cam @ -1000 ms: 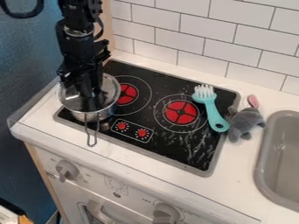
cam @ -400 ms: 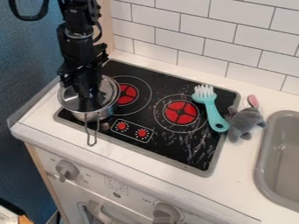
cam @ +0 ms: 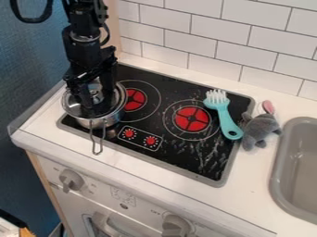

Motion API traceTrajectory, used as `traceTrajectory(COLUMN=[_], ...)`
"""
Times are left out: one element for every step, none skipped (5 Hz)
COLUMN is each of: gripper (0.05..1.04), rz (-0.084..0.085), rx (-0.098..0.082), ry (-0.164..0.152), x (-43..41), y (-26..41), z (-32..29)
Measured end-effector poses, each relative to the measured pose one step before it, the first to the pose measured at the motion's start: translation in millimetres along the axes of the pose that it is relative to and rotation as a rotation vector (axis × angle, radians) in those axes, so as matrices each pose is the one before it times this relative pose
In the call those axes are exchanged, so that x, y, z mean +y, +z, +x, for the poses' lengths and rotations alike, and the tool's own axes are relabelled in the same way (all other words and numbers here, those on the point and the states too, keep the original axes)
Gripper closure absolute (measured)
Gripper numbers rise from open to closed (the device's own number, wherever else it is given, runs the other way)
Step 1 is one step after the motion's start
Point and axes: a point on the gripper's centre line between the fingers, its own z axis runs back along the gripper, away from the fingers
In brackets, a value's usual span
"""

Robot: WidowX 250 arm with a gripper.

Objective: Pick up the pot cover and put it on the silver pot

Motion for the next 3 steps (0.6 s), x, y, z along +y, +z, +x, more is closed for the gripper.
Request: traceTrajectory(gripper=[0.083, 0.083, 0.083], rz=[-0.0163, 0.0093, -0.0697], rx=[-0.0075, -0.0101, -0.0118], ry=[-0.0063, 0.0189, 0.0141], x=[-1.32, 2.70, -4.65], y=[7.60, 17.57, 26.85], z=[-4.36, 0.75, 0.82])
